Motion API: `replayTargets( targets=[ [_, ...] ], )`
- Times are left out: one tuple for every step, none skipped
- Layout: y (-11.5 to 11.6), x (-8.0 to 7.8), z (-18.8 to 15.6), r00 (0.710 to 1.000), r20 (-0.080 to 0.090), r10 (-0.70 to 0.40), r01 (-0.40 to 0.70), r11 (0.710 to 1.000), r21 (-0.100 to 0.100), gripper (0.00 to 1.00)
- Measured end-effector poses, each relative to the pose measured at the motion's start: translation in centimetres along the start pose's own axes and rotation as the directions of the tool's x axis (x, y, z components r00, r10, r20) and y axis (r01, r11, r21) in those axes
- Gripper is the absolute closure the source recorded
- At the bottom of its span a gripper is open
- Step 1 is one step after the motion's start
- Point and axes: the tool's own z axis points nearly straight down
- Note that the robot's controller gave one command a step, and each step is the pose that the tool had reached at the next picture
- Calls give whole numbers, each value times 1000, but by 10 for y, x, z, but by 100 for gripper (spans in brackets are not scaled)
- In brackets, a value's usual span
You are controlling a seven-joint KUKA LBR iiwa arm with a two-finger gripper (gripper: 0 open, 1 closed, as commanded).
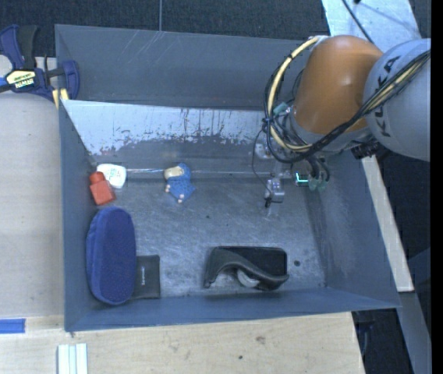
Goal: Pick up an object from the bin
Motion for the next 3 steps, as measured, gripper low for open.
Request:
replayTargets(
  targets=[
    [-22, 109, 67, 979, 11, -202, 202, 979, 2, 0],
    [9, 111, 68, 782, 21, -623, 622, 782, 27, 0],
    [17, 92, 72, 400, 7, -917, 916, 400, 15, 0]
  ],
)
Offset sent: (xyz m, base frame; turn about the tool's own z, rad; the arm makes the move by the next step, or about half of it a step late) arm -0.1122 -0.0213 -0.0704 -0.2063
